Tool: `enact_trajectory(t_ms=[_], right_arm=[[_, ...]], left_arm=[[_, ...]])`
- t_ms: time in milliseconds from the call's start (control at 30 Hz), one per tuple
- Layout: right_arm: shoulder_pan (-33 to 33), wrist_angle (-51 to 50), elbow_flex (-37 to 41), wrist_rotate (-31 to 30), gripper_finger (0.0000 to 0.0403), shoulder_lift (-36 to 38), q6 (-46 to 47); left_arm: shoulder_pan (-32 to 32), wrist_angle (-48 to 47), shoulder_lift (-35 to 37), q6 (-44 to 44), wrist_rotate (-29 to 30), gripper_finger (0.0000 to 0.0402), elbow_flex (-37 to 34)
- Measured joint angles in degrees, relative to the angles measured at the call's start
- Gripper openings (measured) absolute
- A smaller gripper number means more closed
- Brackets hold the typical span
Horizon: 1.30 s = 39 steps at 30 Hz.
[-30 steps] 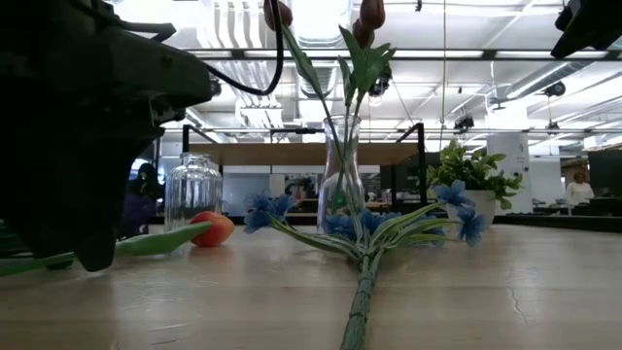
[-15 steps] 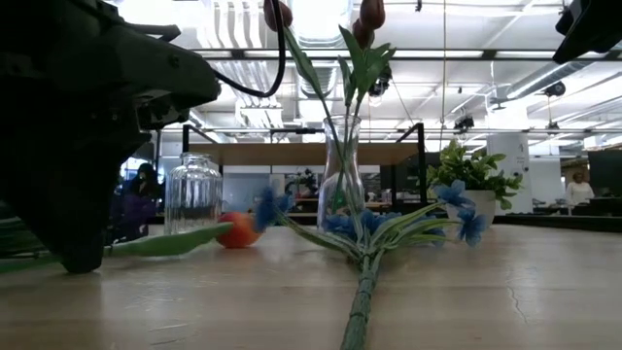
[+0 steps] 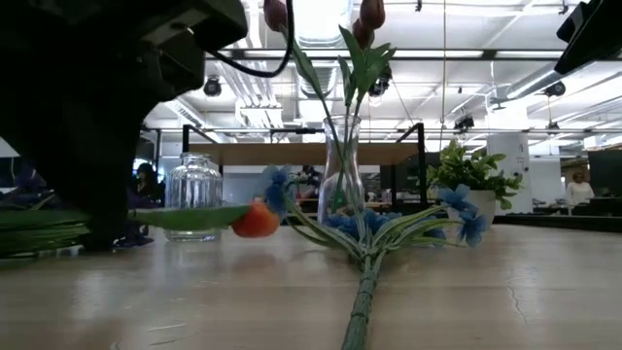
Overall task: Pick and place flowers into a vace then onto a shelf
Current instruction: Put the orange tulip into the right transparent vase
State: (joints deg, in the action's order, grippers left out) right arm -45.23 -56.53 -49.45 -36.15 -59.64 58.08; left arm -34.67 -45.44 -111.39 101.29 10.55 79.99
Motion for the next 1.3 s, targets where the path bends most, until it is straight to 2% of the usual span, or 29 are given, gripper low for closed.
enact_trajectory(t_ms=[133,267,533,800,967,1200,1300], right_arm=[[0.00,0.04,0.00,-0.02,0.0099,0.00,0.00],[0.00,0.04,0.00,0.00,0.0098,0.00,-0.02],[0.00,0.07,0.00,-0.02,0.0097,-0.01,-0.13],[0.00,0.09,0.02,-0.02,0.0087,-0.04,-0.22],[0.00,0.12,0.02,-0.02,0.0082,-0.04,-0.22],[0.00,0.30,0.02,-0.02,0.0077,-0.04,-0.21],[0.00,0.40,0.02,-0.02,0.0080,-0.04,-0.02]], left_arm=[[-0.33,-4.37,0.10,6.02,0.04,0.0002,1.09],[-0.77,-5.34,0.42,7.67,0.02,0.0002,1.09],[-1.52,-4.97,3.10,7.41,0.69,0.0002,2.11],[-1.82,-1.33,9.45,1.08,6.52,0.0002,2.98],[-1.80,7.37,12.89,-11.08,13.26,0.0002,2.97],[-1.06,27.80,13.82,-44.02,31.15,0.0001,2.97],[-0.15,34.39,13.35,-55.91,36.97,0.0001,2.97]])
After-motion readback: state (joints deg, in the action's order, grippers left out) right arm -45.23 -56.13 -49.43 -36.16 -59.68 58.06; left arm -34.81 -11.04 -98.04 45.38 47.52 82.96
